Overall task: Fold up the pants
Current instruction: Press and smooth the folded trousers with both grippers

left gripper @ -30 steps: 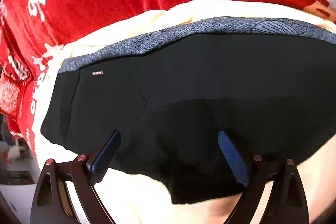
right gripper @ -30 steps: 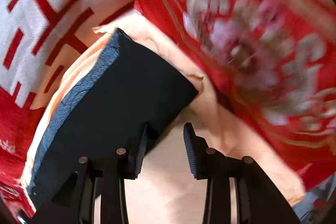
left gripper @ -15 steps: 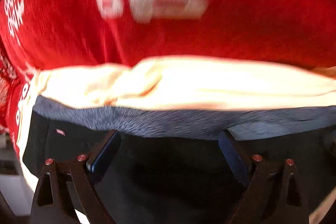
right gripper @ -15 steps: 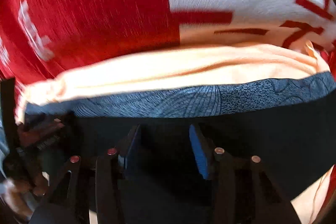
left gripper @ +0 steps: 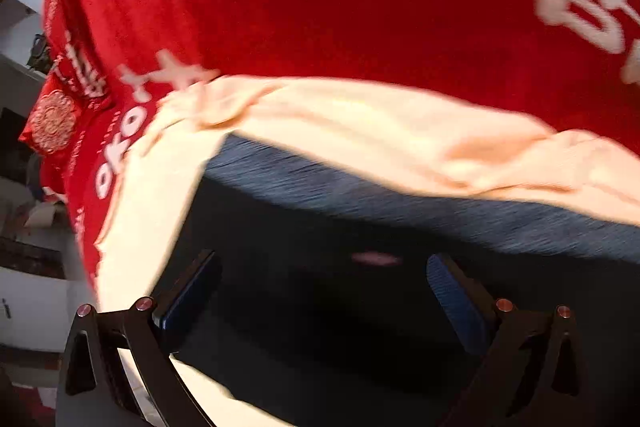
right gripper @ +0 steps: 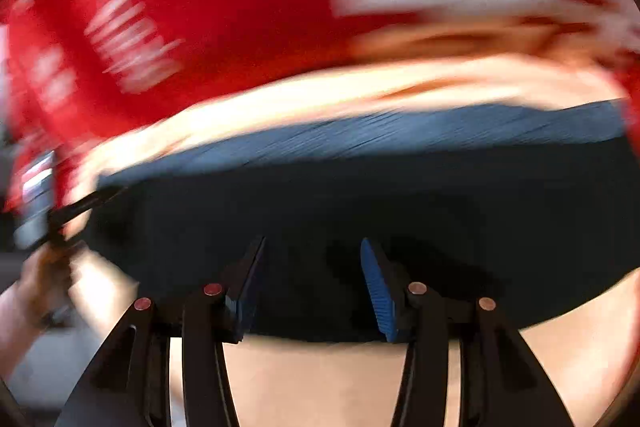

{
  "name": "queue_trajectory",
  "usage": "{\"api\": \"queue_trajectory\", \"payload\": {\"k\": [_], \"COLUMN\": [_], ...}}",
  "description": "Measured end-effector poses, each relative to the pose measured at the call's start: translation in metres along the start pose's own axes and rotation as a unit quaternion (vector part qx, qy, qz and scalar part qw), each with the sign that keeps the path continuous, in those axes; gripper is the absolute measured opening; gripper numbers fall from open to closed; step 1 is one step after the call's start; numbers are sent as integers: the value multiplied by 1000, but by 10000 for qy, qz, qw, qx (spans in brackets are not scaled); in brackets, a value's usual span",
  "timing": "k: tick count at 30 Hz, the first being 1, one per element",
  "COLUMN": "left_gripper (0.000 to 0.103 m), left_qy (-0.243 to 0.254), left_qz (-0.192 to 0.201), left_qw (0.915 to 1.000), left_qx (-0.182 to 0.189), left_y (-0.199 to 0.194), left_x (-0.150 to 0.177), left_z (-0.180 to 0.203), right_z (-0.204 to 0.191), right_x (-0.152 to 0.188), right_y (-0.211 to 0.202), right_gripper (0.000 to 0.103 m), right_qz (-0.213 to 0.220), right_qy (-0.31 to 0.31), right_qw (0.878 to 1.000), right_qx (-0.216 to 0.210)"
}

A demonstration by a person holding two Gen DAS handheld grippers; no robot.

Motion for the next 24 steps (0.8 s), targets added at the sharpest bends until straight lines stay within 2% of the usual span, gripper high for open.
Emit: {"api": "queue_trajectory", "payload": {"k": [3, 5, 8, 11, 16, 17, 18, 19, 21, 24], "left_gripper": [103, 103, 103, 103, 103, 103, 103, 103, 103, 103], "left_qy": [171, 68, -176, -166, -122, -100, -69, -22, 54, 83], "left_qz": [-50, -26, -59, 24, 47, 35, 36, 51, 101, 136], "left_qw": [9995, 9998, 9982, 9970, 9946, 9940, 9936, 9933, 9927, 9918], "left_qx": [-253, 164, 576, 755, 1033, 1090, 1124, 1155, 1202, 1265], "left_y": [23, 37, 37, 34, 41, 44, 44, 44, 46, 46], "left_x": [17, 21, 25, 27, 26, 24, 23, 22, 21, 22], "left_z": [-34, -44, -49, -48, -48, -50, -50, -50, -51, -51], "right_z": [-72, -113, -141, -162, -165, -164, -164, -160, -158, -149], "right_x": [38, 53, 59, 66, 57, 56, 55, 54, 58, 81], "right_y": [31, 56, 83, 113, 122, 124, 125, 123, 119, 122], "right_gripper": [52, 52, 52, 52, 52, 47, 20, 8, 6, 5], "right_qz": [-550, -780, -811, -831, -744, -756, -751, -723, -648, -742], "right_qy": [35, 196, 507, 917, 1449, 1599, 1685, 1650, 1746, 2014], "right_qw": [9933, 9869, 9823, 9780, 9727, 9703, 9700, 9729, 9732, 9690], "right_qx": [-1015, -1398, -1610, -1678, -1652, -1648, -1582, -1448, -1350, -1228]}}
Point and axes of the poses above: each gripper's, at about its wrist camera, not at the fingertips, and y roughly the way its jaws point, z to its right, x to its underside, the point moved 9 cm from there along y, roughly the way its jaws point, and after that the axes turned 4 degrees about -y, right-handed, at the moved point
